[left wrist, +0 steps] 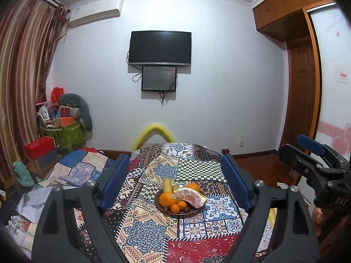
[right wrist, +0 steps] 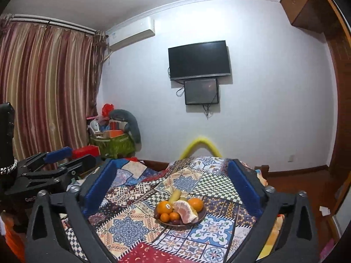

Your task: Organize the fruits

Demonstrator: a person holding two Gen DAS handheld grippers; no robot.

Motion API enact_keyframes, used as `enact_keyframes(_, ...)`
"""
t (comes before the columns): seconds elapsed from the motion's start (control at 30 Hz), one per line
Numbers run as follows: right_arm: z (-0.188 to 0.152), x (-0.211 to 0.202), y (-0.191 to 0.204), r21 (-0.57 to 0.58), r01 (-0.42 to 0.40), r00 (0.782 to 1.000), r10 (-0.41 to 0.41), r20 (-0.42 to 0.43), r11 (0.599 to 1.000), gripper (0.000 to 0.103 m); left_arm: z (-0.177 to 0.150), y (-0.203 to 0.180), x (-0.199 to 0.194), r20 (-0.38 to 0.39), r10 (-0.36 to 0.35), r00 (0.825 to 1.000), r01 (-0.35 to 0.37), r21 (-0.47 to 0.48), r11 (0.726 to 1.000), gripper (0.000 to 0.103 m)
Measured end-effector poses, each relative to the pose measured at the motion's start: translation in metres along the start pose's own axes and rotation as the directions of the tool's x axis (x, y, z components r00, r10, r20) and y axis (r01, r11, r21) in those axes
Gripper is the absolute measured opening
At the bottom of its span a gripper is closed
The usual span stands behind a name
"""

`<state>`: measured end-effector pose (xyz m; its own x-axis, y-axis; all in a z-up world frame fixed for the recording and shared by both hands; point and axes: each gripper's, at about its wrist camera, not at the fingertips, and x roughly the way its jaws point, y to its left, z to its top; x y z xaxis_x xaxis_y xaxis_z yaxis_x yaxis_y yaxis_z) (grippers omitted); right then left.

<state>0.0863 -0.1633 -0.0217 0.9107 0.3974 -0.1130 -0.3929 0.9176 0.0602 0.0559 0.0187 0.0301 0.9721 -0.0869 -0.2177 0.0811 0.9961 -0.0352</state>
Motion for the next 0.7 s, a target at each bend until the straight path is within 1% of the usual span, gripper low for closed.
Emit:
enact_keyframes(0.13, -0.004, -0.003, 0.000, 0.002, 0.007, 1.000, -0.007, -0.002, 1.000, 0.103, -0.001, -0.002, -0.002, 0.000, 0.004, 1.000, -0.004, 0.005, 1.000, 0.090)
enact_keyframes(0.47, -0.007, -0.010, -0.001, 0.010, 0.012, 1.000, -0.012, -0.012, 1.000, 0.103, -0.002, -0.008, -0.006, 0.028, 0.015, 0.999, -0.016, 0.022, 1.000, 0.098)
enact_keyframes(0.7, -0.007, -0.010, -0.002, 0.012, 0.014, 1.000, -0.014, -0.016, 1.000, 0.103, -0.002, -0.009, -0.004, 0.022, 0.014, 1.000, -0.014, 0.021, 1.000, 0.100)
